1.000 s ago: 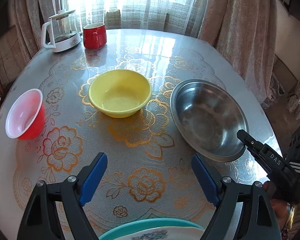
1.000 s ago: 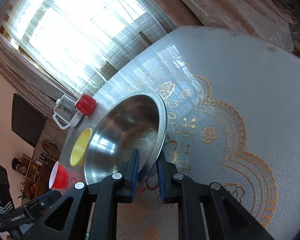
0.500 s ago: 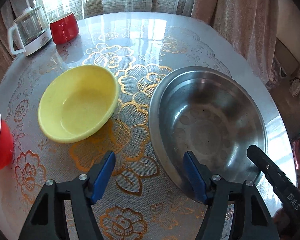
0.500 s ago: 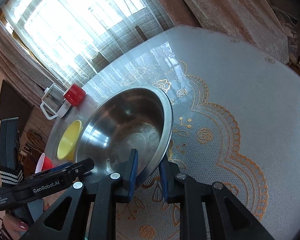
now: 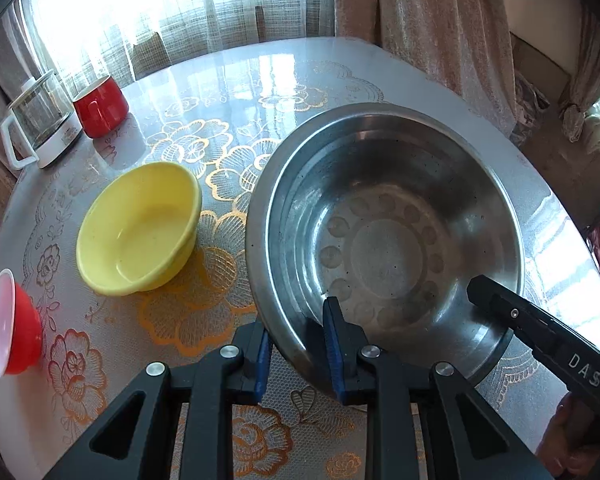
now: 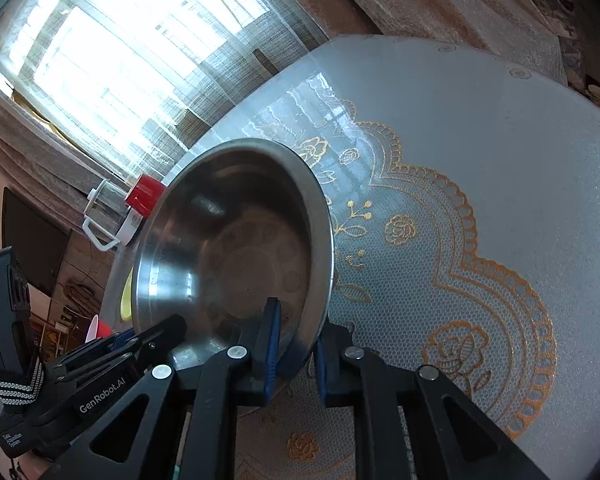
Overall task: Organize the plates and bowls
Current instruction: 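Close the left gripper on the steel bowl rim beside the right gripper, then carry the steel bowl beside the plate stack and lower it onto the table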
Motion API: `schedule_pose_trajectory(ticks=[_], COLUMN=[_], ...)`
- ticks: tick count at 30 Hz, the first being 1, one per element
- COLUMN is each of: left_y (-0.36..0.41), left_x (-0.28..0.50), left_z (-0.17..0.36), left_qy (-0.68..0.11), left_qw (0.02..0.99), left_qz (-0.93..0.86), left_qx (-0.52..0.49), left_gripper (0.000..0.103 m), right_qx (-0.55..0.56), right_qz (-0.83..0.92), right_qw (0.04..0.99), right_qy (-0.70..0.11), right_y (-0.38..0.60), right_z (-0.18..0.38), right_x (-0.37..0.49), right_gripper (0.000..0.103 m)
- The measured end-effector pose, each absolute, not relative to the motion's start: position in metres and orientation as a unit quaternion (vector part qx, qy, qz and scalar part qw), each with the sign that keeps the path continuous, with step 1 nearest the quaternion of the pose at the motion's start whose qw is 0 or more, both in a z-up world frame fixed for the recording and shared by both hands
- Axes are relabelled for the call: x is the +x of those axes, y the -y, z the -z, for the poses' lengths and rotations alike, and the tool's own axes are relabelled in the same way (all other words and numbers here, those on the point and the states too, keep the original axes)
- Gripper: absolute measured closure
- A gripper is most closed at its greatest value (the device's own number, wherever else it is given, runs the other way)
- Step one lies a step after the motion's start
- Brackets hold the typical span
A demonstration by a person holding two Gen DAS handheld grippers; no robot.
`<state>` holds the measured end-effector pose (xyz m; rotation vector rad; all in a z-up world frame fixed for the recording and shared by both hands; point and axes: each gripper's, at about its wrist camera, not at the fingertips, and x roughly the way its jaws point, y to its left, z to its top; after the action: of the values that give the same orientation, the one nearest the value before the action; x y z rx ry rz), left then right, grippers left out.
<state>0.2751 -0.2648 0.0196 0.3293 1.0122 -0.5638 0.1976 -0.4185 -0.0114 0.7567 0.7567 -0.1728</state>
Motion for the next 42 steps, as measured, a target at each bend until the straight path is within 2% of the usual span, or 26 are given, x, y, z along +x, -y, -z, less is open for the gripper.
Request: schedule_pose_trajectory(ticks=[4,14,27,42], left_y=[0.247,0.223,0.192,0.177], left_x=[0.272,0.242,0.219,0.195], left_z=[-0.017,-0.017,-0.014,-0.040], left_qy=[-0.497,-0.489,-0.500,-0.482], left_qw=[0.814,0.818,0.817,0.826], left_qz=[0.271,0.270,0.274,0.287], left_qx=[0.134,0.134,0.087,0.058], left_gripper=[0.079,0.079,0.079,0.078], right_qx=[0.351,0.370,0.358,0.347], right_qz=[0.084,0.085,0.084,0.077], right_qw=[0.857,0.846,0.849,0.864], right_qy=[-0.367,-0.375,-0.379,-0.357], right_y=[0.407,0.384,0.368,0.363], right_z=[0.006,0.006,-0.001,-0.027], right_x=[0.185,0.153,0.129,0.111], right_gripper=[0.088,0.088,0.088,0.088])
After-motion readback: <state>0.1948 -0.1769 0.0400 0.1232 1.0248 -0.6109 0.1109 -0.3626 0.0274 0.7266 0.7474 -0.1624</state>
